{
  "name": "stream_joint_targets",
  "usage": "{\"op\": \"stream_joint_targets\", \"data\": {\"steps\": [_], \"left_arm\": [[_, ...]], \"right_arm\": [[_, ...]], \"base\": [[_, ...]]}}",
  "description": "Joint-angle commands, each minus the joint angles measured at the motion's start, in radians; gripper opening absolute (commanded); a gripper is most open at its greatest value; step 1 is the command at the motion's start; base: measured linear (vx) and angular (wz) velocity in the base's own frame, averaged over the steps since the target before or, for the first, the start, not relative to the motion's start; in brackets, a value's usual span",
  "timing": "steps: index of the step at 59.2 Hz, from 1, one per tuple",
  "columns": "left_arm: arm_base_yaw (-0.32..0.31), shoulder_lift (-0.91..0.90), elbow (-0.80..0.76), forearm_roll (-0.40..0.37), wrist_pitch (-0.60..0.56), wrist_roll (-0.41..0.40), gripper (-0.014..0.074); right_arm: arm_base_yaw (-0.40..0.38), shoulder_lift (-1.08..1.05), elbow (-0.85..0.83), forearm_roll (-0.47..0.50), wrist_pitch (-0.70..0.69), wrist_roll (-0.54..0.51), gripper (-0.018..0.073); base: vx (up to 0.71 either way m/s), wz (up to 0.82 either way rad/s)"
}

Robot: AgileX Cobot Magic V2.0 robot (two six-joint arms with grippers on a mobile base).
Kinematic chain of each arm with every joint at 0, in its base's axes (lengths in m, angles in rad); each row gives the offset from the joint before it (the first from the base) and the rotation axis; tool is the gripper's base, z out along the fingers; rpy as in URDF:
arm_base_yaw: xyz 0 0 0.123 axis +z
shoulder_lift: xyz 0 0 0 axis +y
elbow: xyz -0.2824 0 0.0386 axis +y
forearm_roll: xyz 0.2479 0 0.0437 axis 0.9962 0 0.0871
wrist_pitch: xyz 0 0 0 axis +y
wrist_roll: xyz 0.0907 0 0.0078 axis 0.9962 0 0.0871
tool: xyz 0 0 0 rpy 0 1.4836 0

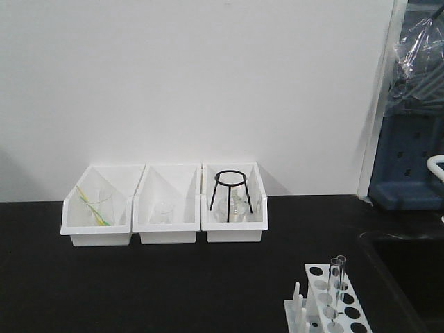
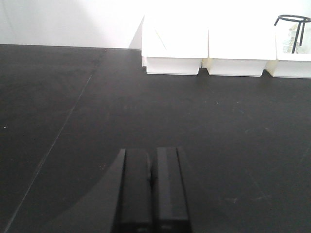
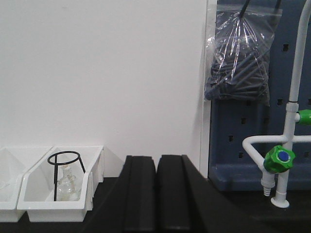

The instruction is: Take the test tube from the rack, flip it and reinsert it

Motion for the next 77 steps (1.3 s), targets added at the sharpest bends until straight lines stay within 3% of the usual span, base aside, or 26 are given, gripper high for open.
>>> {"op": "stream_joint_targets", "data": {"steps": [1, 8, 18, 28, 34, 37, 46, 50, 58, 66, 77], "left_arm": [[-0.008, 0.001, 0.002, -0.005, -0.083, 0.0, -0.0006], [-0.008, 0.001, 0.002, -0.005, -0.083, 0.0, -0.0006], [-0.008, 0.001, 0.002, -0.005, -0.083, 0.0, -0.0006], [-0.008, 0.001, 0.002, -0.005, -0.083, 0.0, -0.0006], [-0.008, 0.001, 0.002, -0.005, -0.083, 0.0, -0.0006], [-0.008, 0.001, 0.002, -0.005, -0.083, 0.0, -0.0006], [-0.008, 0.001, 0.002, -0.005, -0.083, 0.0, -0.0006], [-0.008, 0.001, 0.002, -0.005, -0.083, 0.0, -0.0006], [-0.008, 0.001, 0.002, -0.005, -0.083, 0.0, -0.0006], [-0.008, 0.001, 0.002, -0.005, -0.083, 0.0, -0.0006], [-0.008, 0.001, 0.002, -0.005, -0.083, 0.0, -0.0006]], "right_arm": [[-0.004, 0.015, -0.035, -0.009, -0.085, 0.001, 0.0065], [-0.004, 0.022, -0.035, -0.009, -0.086, 0.001, 0.02], [-0.004, 0.035, -0.035, -0.009, -0.092, 0.001, 0.0484], [-0.004, 0.042, -0.035, -0.006, -0.113, 0.016, 0.0636], [-0.004, 0.081, -0.023, -0.048, -0.172, 0.055, 0.0636], [-0.004, 0.115, 0.008, -0.12, -0.242, 0.096, 0.0629], [-0.004, 0.282, 0.159, -0.372, -0.571, 0.304, 0.0591], [-0.004, 0.373, 0.199, -0.432, -0.693, 0.336, 0.0574], [-0.004, 0.566, 0.209, -0.45, -0.844, 0.325, 0.0557], [-0.004, 0.774, 0.141, -0.427, -0.98, 0.226, 0.0553], [-0.004, 0.86, 0.036, -0.445, -0.944, 0.219, 0.0553]], "base": [[0.0, 0.0], [0.0, 0.0], [0.0, 0.0], [0.0, 0.0], [0.0, 0.0], [0.0, 0.0], [0.0, 0.0], [0.0, 0.0], [0.0, 0.0], [0.0, 0.0], [0.0, 0.0]]}}
